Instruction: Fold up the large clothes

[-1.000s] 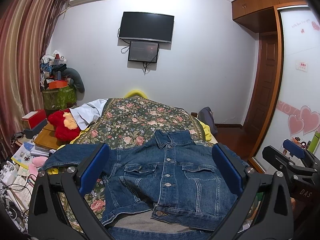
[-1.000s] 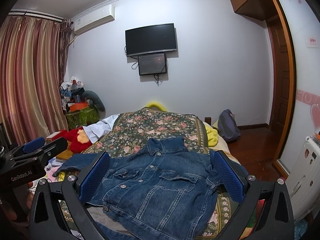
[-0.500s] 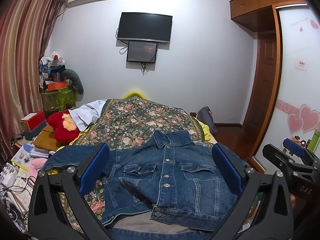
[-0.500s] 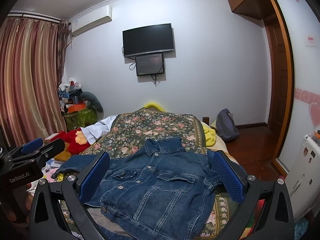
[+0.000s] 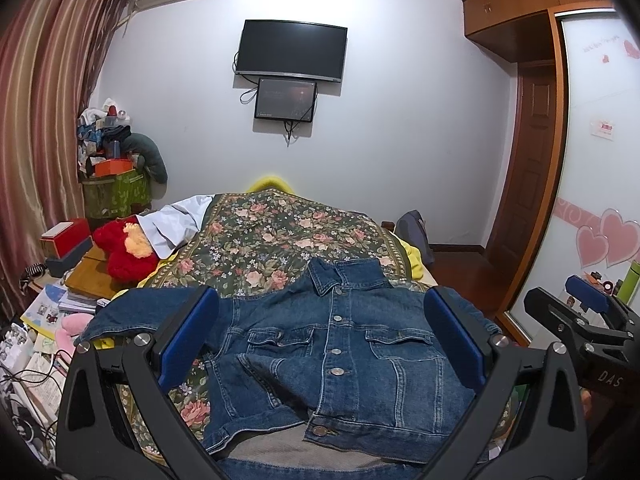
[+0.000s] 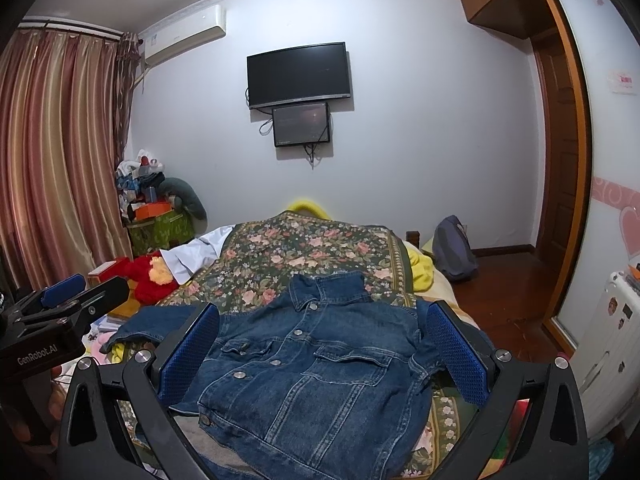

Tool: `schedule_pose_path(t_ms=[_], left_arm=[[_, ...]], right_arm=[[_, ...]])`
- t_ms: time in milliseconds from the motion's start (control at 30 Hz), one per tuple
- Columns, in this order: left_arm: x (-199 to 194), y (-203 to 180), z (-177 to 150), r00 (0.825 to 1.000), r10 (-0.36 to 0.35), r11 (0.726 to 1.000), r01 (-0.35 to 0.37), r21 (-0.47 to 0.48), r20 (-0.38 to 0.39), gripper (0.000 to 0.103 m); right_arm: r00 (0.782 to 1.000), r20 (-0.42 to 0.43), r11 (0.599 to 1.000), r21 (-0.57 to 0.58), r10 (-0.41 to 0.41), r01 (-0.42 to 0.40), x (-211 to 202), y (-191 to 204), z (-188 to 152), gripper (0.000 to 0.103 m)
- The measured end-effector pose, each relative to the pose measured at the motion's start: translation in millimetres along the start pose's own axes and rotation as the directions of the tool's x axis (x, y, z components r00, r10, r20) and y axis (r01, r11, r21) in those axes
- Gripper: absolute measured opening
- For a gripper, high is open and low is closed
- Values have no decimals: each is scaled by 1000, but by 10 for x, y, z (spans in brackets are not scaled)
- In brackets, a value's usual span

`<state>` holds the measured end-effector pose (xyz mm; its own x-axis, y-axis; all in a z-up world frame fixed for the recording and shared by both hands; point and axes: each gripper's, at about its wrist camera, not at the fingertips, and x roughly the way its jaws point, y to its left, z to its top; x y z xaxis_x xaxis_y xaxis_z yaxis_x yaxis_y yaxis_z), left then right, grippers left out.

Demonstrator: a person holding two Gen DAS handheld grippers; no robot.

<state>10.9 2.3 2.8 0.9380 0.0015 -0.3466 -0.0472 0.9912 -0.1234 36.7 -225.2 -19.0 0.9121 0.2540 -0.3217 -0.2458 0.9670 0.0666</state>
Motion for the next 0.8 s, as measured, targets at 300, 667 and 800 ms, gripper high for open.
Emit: schedule_pose_path(t_ms=[300,667,800], left_arm=[[146,138,-53,1000,0,1000,-1,-23,-27,103],[521,843,-187,980,181,972,-191,-139,-83,103],[716,1285,-244,957,260,940,-281,-194,-126,103]], right_arm=[[999,-35,1000,-7,0,0,145,66,12,103],[993,-117,999,-34,15,-19,618,252,1,103],[989,-144,997,-57,39,-47,913,403,-11,103]])
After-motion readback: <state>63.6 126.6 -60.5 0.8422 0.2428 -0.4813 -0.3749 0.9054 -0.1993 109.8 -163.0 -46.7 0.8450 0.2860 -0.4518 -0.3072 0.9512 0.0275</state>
